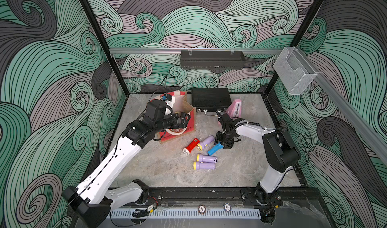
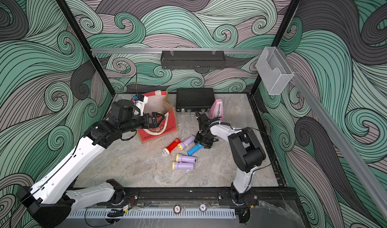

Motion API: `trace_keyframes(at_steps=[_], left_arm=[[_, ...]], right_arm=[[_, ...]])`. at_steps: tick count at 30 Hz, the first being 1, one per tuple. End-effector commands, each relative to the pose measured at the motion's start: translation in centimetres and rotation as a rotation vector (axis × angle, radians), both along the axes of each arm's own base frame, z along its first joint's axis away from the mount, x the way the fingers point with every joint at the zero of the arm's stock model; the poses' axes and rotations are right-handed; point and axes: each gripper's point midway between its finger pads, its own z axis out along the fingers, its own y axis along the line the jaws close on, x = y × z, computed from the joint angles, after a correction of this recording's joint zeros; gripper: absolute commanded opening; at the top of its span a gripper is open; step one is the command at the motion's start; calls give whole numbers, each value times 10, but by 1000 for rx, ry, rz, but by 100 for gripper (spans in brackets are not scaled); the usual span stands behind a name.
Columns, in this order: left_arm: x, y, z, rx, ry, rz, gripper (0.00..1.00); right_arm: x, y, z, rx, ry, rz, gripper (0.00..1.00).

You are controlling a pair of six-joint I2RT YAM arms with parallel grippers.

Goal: Put the flashlights into the tote bags
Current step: Pick up the flashlight from the center of the board.

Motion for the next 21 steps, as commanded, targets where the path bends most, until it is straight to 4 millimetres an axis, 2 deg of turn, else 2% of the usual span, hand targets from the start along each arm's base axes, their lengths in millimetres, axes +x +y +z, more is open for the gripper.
trace_keyframes(at_steps=[1,9,11,16,21], left_arm=[[-5,3,4,2,-10,2,99],[-3,1,8,4,-23,-7,99],[-2,0,8,7,-23,-9,99],[0,-2,10,4,-25,-16,99],[1,-4,11,11,-28,-25,98]], right_arm=[[3,-12,-2,-61,-10,-3,61],[13,-21,15,-118,-71,56,58],[11,-19,18,-104,-71,56,64],[9,-16,37,-73,-96,54,87],[-6,-11,39,-23,-65,21,93]])
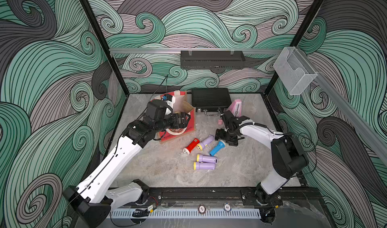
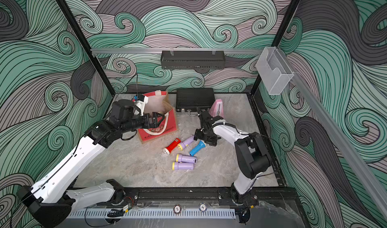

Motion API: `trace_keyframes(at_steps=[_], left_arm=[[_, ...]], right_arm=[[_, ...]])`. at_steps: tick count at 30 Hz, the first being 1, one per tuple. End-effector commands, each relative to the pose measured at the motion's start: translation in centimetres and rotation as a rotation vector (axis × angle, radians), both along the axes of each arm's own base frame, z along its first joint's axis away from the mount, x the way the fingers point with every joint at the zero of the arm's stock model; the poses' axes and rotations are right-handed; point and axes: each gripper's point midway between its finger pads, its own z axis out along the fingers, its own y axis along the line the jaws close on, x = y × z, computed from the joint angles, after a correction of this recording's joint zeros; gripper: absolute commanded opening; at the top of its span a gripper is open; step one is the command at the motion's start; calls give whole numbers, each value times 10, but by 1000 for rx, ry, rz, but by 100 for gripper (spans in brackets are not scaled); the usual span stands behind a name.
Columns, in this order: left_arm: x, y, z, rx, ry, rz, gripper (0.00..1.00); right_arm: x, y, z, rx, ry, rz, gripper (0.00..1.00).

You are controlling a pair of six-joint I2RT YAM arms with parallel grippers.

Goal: Put the flashlights into the tote bags
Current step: Pick up the flashlight from the center of the board.

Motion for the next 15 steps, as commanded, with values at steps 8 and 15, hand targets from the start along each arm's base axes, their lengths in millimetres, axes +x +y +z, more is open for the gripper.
trace_keyframes(at_steps=[8,15], left_arm=[[0,-6,9,12,-19,-38,99],[-5,-4,5,22,-7,-51,99]], right_arm=[[-27,15,-10,57,114,-83,91],[-26,23,-31,53,147,-146,84]])
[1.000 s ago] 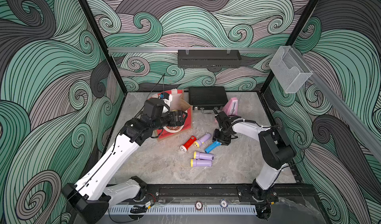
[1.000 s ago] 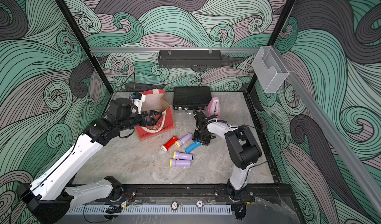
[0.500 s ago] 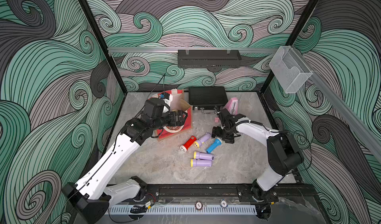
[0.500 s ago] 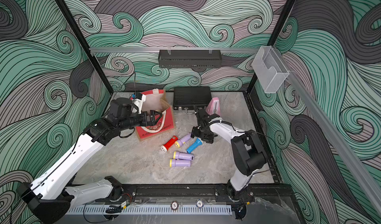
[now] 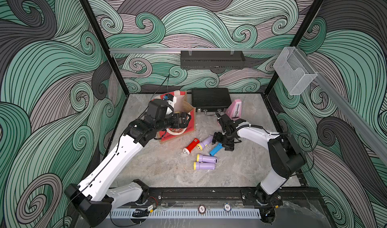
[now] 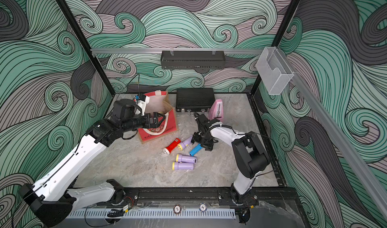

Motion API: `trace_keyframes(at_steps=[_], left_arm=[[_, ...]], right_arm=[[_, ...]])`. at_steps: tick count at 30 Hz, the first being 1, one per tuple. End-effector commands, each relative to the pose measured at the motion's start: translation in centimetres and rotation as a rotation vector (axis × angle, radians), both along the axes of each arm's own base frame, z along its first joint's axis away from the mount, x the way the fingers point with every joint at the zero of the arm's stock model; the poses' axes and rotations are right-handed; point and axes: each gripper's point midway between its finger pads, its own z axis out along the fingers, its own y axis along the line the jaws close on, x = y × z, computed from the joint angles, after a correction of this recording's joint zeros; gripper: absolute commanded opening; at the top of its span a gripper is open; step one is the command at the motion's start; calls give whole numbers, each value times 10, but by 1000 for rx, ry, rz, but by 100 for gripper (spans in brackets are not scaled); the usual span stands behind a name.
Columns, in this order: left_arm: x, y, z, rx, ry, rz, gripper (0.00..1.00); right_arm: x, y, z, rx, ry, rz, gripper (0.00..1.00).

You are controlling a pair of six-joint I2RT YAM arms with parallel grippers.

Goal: Put the flashlights into the tote bags
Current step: Pick up the flashlight from the center of the board.

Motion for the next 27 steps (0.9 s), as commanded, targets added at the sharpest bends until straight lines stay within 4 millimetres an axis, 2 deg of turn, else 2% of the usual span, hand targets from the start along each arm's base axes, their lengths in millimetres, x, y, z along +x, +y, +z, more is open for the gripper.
trace_keyframes(at_steps=[1,5,8,18,23,27], left_arm=[[-7,0,9,10,-17,-33,99],[-10,2,9,23,-18,-35,99],[-10,4,8,30,-18,-33,99],[-7,2,9,35,-24,-33,99],[-5,-2,13,29,-30,-49,98],[-5,-10,20,6,-32,-85,99]], right_arm=[[-1,2,-12,-10,33,-70,81],[5,1,-19,-35,34,-84,74],[8,0,-25,-50,37,-92,64],[22,-18,-34,-125,6,-106,39],[30,-25,-32,-114,-30,-114,29],[43,-19,-21,-32,-118,-93,18]])
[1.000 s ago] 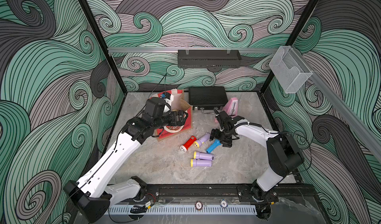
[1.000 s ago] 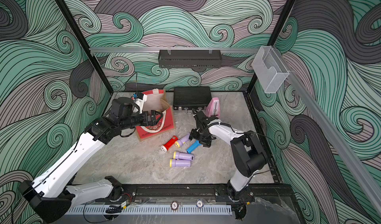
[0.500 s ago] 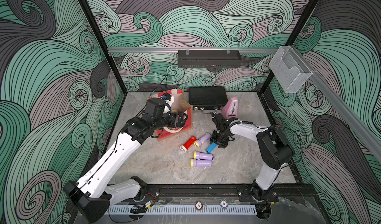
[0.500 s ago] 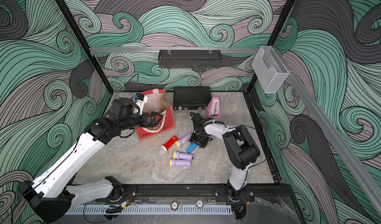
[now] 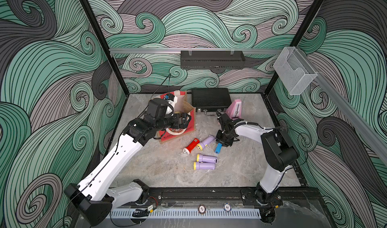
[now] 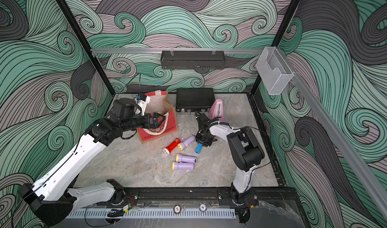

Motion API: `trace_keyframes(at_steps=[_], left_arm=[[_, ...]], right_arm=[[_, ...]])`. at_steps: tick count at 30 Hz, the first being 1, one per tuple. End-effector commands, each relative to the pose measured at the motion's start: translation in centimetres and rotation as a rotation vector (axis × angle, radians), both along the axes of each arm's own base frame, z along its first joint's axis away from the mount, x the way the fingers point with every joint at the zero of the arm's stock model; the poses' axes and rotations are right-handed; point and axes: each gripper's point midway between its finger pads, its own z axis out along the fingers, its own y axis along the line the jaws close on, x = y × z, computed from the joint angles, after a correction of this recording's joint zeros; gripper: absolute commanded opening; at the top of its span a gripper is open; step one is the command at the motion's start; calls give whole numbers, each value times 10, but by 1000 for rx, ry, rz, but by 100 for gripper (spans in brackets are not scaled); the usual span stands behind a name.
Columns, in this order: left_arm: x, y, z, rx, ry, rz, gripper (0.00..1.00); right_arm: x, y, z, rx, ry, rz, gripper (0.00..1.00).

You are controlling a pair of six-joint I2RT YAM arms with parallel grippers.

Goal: Put the flashlights into the tote bags
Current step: Pick up the flashlight from the center of the board.

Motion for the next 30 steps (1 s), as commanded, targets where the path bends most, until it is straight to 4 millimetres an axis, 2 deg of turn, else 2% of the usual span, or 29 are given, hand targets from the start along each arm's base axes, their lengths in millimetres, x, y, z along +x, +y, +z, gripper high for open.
trace_keyframes(at_steps=[1,4,8,15,19,23,26,30], left_arm=[[-3,-11,18,-31,-24,-63,99],[-6,-23,30,-80,-24,-118,98],[-9,-39,42,-148,-6,-187,99],[-13,-57,54,-234,21,-261,98],[-12,-65,63,-274,12,-292,99],[-12,-73,75,-325,5,-323,98],[-11,-75,76,-334,1,-328,97],[-7,-76,78,-340,-15,-323,96]], right_arm=[[11,-4,5,20,-80,17,16],[16,2,26,81,-175,85,11],[20,15,74,199,-345,167,7],[30,38,194,428,-695,240,0],[39,48,259,546,-827,258,0],[45,61,316,651,-921,297,0],[48,68,342,698,-951,323,0],[49,73,365,752,-969,329,0]])
